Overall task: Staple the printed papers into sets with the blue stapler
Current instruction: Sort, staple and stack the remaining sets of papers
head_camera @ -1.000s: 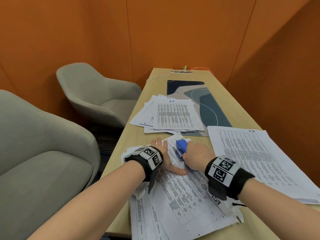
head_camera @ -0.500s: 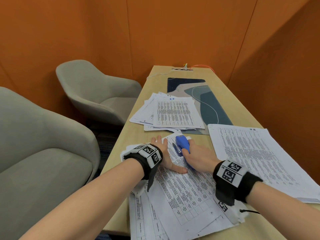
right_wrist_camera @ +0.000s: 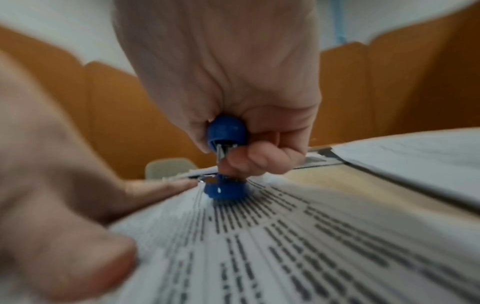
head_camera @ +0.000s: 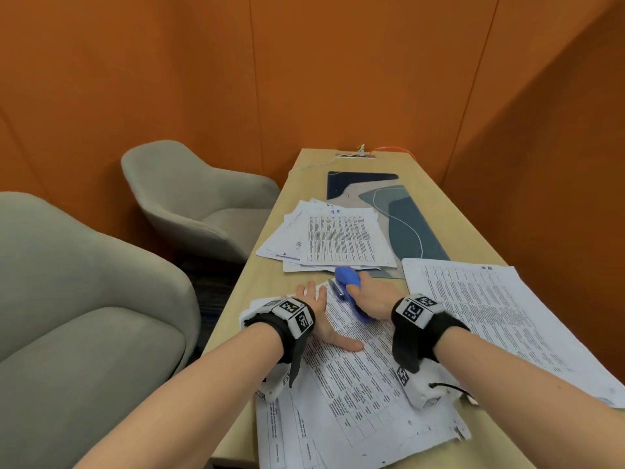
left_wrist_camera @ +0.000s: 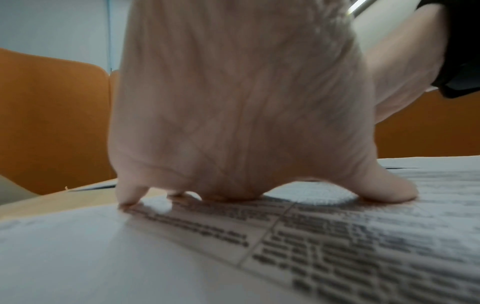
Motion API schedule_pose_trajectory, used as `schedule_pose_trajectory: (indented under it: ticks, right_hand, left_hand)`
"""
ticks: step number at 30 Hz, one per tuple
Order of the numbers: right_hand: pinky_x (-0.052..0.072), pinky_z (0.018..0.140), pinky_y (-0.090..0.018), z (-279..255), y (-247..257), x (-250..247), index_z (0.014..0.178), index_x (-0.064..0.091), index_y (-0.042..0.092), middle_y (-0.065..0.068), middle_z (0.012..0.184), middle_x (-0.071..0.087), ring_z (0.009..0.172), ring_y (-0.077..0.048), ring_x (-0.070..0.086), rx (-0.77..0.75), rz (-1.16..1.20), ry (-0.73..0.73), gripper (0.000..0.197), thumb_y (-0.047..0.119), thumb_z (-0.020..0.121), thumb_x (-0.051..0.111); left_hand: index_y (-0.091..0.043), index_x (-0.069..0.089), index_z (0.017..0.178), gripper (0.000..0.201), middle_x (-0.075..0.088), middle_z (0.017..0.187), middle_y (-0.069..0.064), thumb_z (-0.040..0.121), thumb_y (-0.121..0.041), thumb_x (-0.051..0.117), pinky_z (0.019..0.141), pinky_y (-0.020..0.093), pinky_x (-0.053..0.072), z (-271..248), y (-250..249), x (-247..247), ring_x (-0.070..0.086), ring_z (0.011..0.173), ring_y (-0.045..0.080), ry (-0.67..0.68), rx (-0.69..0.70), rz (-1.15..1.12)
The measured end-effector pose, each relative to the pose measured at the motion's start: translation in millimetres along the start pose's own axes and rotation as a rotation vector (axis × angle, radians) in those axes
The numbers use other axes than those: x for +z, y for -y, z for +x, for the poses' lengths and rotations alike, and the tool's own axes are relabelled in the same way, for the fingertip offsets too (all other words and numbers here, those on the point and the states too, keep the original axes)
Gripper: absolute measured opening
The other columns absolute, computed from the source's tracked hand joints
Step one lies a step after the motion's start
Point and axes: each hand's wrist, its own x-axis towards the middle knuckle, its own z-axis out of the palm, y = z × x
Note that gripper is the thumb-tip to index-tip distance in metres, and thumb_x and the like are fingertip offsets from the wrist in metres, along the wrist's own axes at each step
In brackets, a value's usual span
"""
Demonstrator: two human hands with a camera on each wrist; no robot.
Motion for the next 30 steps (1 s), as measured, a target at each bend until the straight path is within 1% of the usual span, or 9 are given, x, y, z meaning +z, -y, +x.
schedule_pose_trajectory:
  ticks: [5, 7, 9, 11, 13, 17, 21, 26, 30]
  right_hand:
    - [0.044, 0.086, -0.037, -27, -13, -9, 0.133, 0.038, 0.014, -0.013, 0.121, 0.059, 0.104, -0.033, 0.058, -0.018, 0.066, -0.168, 0.042, 0.039, 0.101, 0.028]
    - [0.045, 0.080, -0.038, -41, -15, -10, 0.133, 0.036, 0.020, -0.010, 0.112, 0.060, 0.095, -0.033, 0.058, -0.047, 0.061, -0.251, 0.040, 0.041, 0.100, 0.028]
    - [0.040, 0.071, -0.035, -49, -14, -11, 0.135, 0.033, 0.023, -0.007, 0.100, 0.058, 0.082, -0.029, 0.053, -0.073, 0.055, -0.307, 0.041, 0.042, 0.100, 0.028]
    - [0.035, 0.068, -0.034, -54, -12, -11, 0.139, 0.030, 0.023, -0.008, 0.100, 0.059, 0.079, -0.026, 0.047, -0.082, 0.051, -0.344, 0.043, 0.042, 0.100, 0.027]
    - [0.035, 0.067, -0.033, -59, -9, -13, 0.140, 0.029, 0.023, -0.011, 0.104, 0.062, 0.080, -0.027, 0.049, -0.090, 0.056, -0.367, 0.044, 0.043, 0.100, 0.027]
    - [0.036, 0.069, -0.035, -67, -4, -12, 0.141, 0.029, 0.021, -0.013, 0.111, 0.062, 0.096, -0.034, 0.058, -0.092, 0.049, -0.371, 0.046, 0.043, 0.100, 0.028]
    - [0.039, 0.071, -0.036, -71, 0, -12, 0.140, 0.029, 0.018, -0.012, 0.111, 0.063, 0.097, -0.034, 0.060, -0.098, 0.016, -0.350, 0.046, 0.041, 0.101, 0.028]
    - [0.045, 0.077, -0.038, -74, 1, -12, 0.139, 0.029, 0.015, -0.012, 0.111, 0.062, 0.095, -0.035, 0.062, -0.076, 0.002, -0.350, 0.044, 0.038, 0.101, 0.029]
    - [0.041, 0.068, -0.036, -76, -1, -11, 0.139, 0.029, 0.017, -0.007, 0.100, 0.064, 0.081, -0.031, 0.058, -0.077, -0.012, -0.338, 0.044, 0.038, 0.100, 0.029]
  left_hand:
    - [-0.007, -0.019, 0.149, 0.123, -0.023, 0.156, 0.017, 0.075, -0.078, 0.050, 0.117, 0.051, -0.009, -6, -1, -2, -0.019, 0.146, 0.032, -0.129, 0.090, -0.108]
    - [-0.007, -0.002, 0.152, 0.086, 0.008, 0.159, 0.019, 0.094, -0.045, 0.050, 0.118, 0.046, 0.011, -11, -4, -14, 0.012, 0.147, 0.031, -0.227, 0.183, -0.392]
    - [-0.005, 0.032, 0.144, 0.048, 0.053, 0.132, 0.018, 0.097, -0.011, 0.042, 0.098, 0.038, 0.044, -17, -8, -28, 0.058, 0.114, 0.029, -0.251, 0.228, -0.859]
    - [0.002, 0.055, 0.117, 0.025, 0.064, 0.099, 0.017, 0.094, -0.002, 0.044, 0.078, 0.033, 0.055, -23, -11, -37, 0.065, 0.079, 0.024, -0.185, 0.223, -1.284]
    - [0.005, 0.062, 0.104, 0.018, 0.065, 0.091, 0.018, 0.093, -0.007, 0.053, 0.075, 0.031, 0.057, -26, -11, -41, 0.065, 0.073, 0.023, -0.126, 0.235, -1.449]
    - [0.013, 0.058, 0.113, 0.033, 0.067, 0.095, 0.021, 0.087, -0.004, 0.066, 0.064, 0.023, 0.059, -24, -11, -37, 0.069, 0.064, 0.015, -0.181, 0.228, -1.462]
    - [0.013, 0.053, 0.118, 0.040, 0.068, 0.094, 0.024, 0.083, 0.002, 0.069, 0.058, 0.023, 0.058, -16, -12, -37, 0.069, 0.063, 0.017, -0.238, 0.155, -1.426]
    - [0.010, 0.056, 0.112, 0.032, 0.069, 0.088, 0.023, 0.083, 0.004, 0.068, 0.059, 0.024, 0.059, -11, -14, -43, 0.069, 0.062, 0.020, -0.254, 0.137, -1.387]
    - [0.011, 0.063, 0.103, 0.019, 0.067, 0.081, 0.018, 0.085, 0.003, 0.065, 0.053, 0.021, 0.057, -9, -10, -50, 0.065, 0.066, 0.022, -0.290, 0.139, -1.406]
